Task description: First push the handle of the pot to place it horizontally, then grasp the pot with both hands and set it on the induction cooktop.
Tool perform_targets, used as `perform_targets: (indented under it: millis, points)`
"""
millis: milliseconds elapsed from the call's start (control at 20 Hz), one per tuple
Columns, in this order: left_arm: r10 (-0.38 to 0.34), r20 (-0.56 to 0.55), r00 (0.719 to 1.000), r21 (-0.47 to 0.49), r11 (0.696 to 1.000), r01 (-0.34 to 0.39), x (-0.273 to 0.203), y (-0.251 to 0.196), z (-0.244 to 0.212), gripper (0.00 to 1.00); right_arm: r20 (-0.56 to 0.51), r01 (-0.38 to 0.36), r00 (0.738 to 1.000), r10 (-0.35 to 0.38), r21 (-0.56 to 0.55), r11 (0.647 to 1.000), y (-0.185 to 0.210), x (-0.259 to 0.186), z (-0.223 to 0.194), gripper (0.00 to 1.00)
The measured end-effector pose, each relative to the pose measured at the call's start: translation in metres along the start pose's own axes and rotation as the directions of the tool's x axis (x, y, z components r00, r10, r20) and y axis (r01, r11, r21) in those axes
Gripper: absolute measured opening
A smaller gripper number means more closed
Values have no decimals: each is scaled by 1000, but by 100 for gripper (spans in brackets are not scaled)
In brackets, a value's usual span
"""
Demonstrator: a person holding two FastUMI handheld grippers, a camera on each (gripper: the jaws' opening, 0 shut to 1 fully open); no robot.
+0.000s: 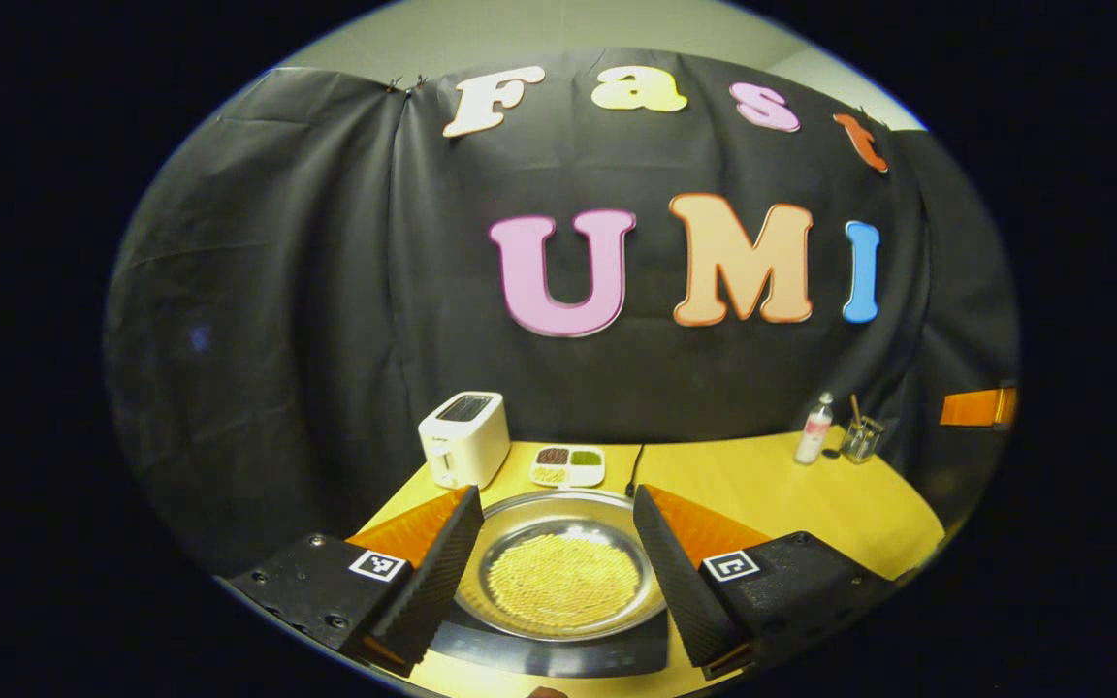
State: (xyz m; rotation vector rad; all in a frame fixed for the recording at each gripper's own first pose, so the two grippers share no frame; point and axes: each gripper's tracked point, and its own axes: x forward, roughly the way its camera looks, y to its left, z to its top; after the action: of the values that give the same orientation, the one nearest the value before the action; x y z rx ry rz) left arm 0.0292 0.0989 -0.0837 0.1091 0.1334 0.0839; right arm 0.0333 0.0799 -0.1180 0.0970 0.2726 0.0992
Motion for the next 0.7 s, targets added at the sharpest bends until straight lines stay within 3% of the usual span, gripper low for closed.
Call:
perform_targets:
  millis: [200, 450, 500, 700]
  points:
    - [-20, 57, 998, -80, 997, 25, -23, -64, 28, 92, 63, -31, 997, 32, -23, 999, -33, -31, 30, 92]
    - [-46, 62, 997, -2, 999, 46, -47, -126, 30, 95, 112, -33, 993, 42, -80, 996, -68, -65, 39, 91]
    - [-60, 60, 996, 10, 998, 60, -51, -140, 30, 92, 112, -27, 993, 37, -92, 995, -75, -70, 36, 91]
    - [-118, 54, 992, 8, 993, 117, -62, -189, 26, 96, 104, -27, 994, 38, -99, 995, -94, -86, 30, 92]
